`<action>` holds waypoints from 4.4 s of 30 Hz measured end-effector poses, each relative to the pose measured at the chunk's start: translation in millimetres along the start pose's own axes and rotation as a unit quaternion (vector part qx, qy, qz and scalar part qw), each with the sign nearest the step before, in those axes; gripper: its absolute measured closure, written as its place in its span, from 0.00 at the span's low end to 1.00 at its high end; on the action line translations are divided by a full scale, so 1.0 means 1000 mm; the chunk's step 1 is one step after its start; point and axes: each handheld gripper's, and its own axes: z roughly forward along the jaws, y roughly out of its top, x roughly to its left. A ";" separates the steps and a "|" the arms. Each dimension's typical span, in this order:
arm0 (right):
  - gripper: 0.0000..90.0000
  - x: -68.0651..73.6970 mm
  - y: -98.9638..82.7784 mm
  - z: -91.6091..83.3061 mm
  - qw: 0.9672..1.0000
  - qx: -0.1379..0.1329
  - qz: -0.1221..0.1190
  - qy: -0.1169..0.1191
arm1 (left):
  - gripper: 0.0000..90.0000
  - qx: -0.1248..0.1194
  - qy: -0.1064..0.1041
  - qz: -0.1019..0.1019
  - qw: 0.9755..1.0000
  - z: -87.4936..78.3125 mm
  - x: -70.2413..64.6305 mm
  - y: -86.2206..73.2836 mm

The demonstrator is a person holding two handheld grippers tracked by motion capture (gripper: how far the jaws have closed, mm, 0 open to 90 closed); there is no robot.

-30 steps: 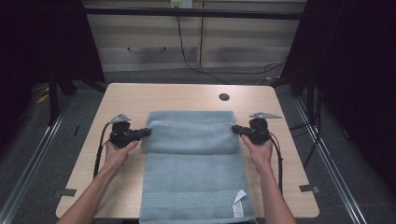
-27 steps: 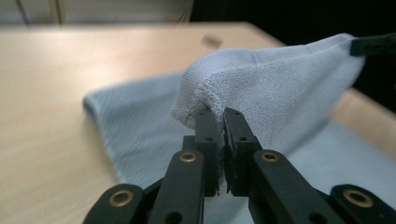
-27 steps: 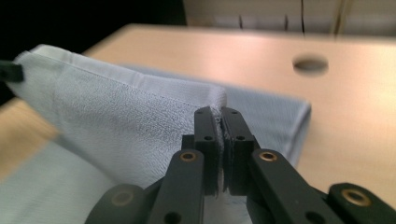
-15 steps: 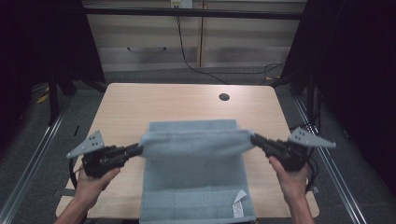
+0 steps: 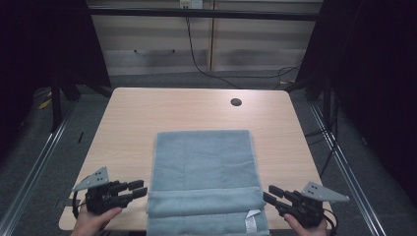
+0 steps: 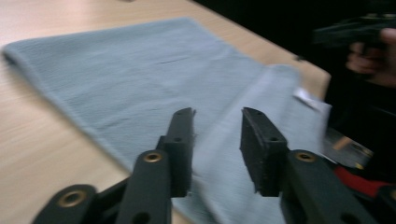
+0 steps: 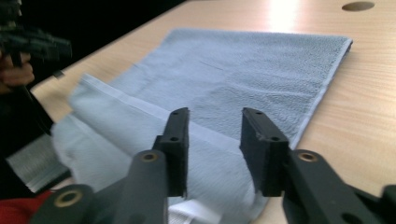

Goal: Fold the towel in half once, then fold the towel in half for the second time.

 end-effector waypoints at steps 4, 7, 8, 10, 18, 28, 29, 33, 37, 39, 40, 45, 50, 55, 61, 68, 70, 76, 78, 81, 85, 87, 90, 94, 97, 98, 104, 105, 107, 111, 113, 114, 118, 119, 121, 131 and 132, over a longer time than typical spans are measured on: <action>0.63 -0.011 0.011 0.040 0.998 0.054 -0.023 -0.008 | 0.61 0.063 0.004 -0.017 0.998 0.032 0.020 -0.008; 0.61 -0.027 0.005 0.067 0.995 0.095 -0.009 -0.014 | 0.53 0.099 0.017 -0.009 0.995 0.041 0.019 -0.016; 0.61 -0.032 0.002 0.072 0.994 0.107 -0.004 -0.021 | 0.52 0.106 0.012 -0.015 0.994 0.041 0.019 -0.018; 0.61 -0.035 -0.003 0.075 0.993 0.119 0.008 -0.020 | 0.57 0.110 0.004 -0.015 0.994 0.040 0.018 -0.021; 0.92 -0.022 -0.011 0.059 0.993 0.117 0.006 0.024 | 1.00 0.091 -0.042 -0.004 0.995 0.028 0.004 -0.023; 0.79 0.016 -0.018 0.006 0.995 0.081 -0.015 0.059 | 0.95 0.057 -0.110 0.009 0.992 -0.005 -0.027 -0.035; 0.77 0.017 -0.018 0.002 0.995 0.075 -0.013 0.060 | 0.94 0.054 -0.109 0.012 0.993 -0.007 -0.027 -0.034; 0.75 0.017 -0.008 0.002 0.997 0.054 -0.016 0.059 | 0.84 0.040 -0.094 0.007 0.995 -0.006 -0.019 -0.027; 0.73 0.004 0.002 0.030 0.996 0.065 -0.024 0.049 | 0.72 0.048 -0.065 0.000 0.997 0.012 -0.002 -0.016; 0.72 -0.009 0.009 0.057 0.996 0.071 -0.024 0.046 | 0.71 0.065 -0.032 -0.017 0.997 0.040 0.021 -0.002; 0.71 -0.013 0.012 0.067 0.996 0.072 -0.023 0.042 | 0.70 0.072 -0.023 -0.020 0.997 0.050 0.027 0.004; 0.70 -0.034 0.024 0.126 0.993 0.110 -0.035 0.022 | 0.68 0.104 0.022 0.003 0.994 0.096 0.044 0.022; 0.70 -0.042 0.017 0.151 0.989 0.143 -0.025 0.007 | 0.68 0.117 0.043 0.025 0.992 0.110 0.044 0.017; 0.70 -0.026 0.006 0.136 0.988 0.149 -0.025 0.013 | 0.70 0.117 0.029 0.026 0.992 0.096 0.033 0.005; 0.71 0.003 -0.005 0.113 0.982 0.183 -0.042 0.034 | 0.70 0.139 0.008 0.035 0.990 0.075 0.008 -0.009; 0.62 -0.025 0.034 0.111 0.990 0.129 -0.060 0.003 | 0.63 0.096 0.029 0.009 0.995 0.067 0.046 0.016; 0.59 -0.052 0.047 0.118 0.992 0.115 -0.039 -0.032 | 0.62 0.080 0.050 -0.005 0.996 0.071 0.066 0.024; 0.56 -0.102 0.057 0.149 0.990 0.126 -0.009 -0.064 | 0.53 0.066 0.099 -0.038 0.992 0.083 0.113 0.035; 0.54 -0.112 0.057 0.158 0.990 0.124 0.006 -0.063 | 0.50 0.069 0.103 -0.060 0.990 0.086 0.127 0.037; 0.52 -0.118 0.056 0.170 0.990 0.132 0.008 -0.057 | 0.46 0.079 0.093 -0.057 0.991 0.095 0.133 0.037; 0.55 -0.115 0.053 0.178 0.987 0.152 0.008 -0.048 | 0.48 0.081 0.072 -0.046 0.993 0.109 0.125 0.039; 0.68 -0.113 0.050 0.177 0.987 0.152 0.007 -0.044 | 0.67 0.089 0.076 -0.038 0.992 0.113 0.121 0.039; 0.91 -0.113 0.049 0.173 0.988 0.148 0.009 -0.030 | 0.93 0.095 0.075 -0.035 0.992 0.114 0.118 0.043; 0.94 -0.114 0.063 0.170 0.991 0.127 0.021 -0.030 | 0.95 0.060 0.078 -0.041 0.994 0.106 0.116 0.063; 0.95 -0.113 0.087 0.164 0.995 0.092 0.021 -0.039 | 0.95 0.038 0.085 -0.022 0.995 0.099 0.112 0.092; 0.95 -0.112 0.097 0.162 0.996 0.081 0.017 -0.042 | 0.95 0.021 0.085 -0.025 0.996 0.097 0.111 0.100; 0.95 -0.107 0.145 0.145 0.999 0.014 0.001 -0.043 | 0.95 -0.047 0.088 -0.009 0.995 0.078 0.106 0.141; 0.95 -0.106 0.150 0.141 0.999 0.004 -0.004 -0.041 | 0.95 -0.059 0.082 -0.011 0.995 0.075 0.104 0.144; 0.95 -0.102 0.154 0.132 0.999 -0.018 -0.005 -0.031 | 0.95 -0.077 0.066 -0.008 0.995 0.067 0.098 0.144; 0.95 -0.083 0.138 0.112 0.999 -0.019 -0.029 -0.010 | 0.95 -0.051 0.047 0.027 0.997 0.053 0.076 0.116; 0.95 -0.071 0.120 0.101 0.999 -0.005 -0.042 -0.003 | 0.95 -0.047 0.033 0.028 0.998 0.043 0.066 0.094; 0.95 -0.065 0.110 0.096 0.999 0.002 -0.046 0.001 | 0.94 -0.041 0.027 0.031 0.998 0.039 0.061 0.084; 0.94 -0.041 0.070 0.074 0.998 0.012 -0.048 0.027 | 0.94 -0.027 0.013 0.039 0.999 0.024 0.037 0.052; 0.94 -0.036 0.061 0.070 0.998 0.017 -0.046 0.028 | 0.94 -0.015 0.013 0.042 0.999 0.022 0.032 0.044; 0.94 -0.026 0.041 0.064 0.998 0.037 -0.045 0.033 | 0.94 0.007 0.003 0.042 0.999 0.021 0.023 0.026; 0.61 -0.009 -0.002 0.029 1.000 0.017 -0.011 0.016 | 0.54 -0.015 0.010 0.001 1.000 -0.013 0.014 -0.004; 0.58 -0.011 -0.001 0.024 1.000 0.006 -0.013 -0.001 | 0.51 -0.016 0.024 -0.005 1.000 -0.016 0.020 -0.005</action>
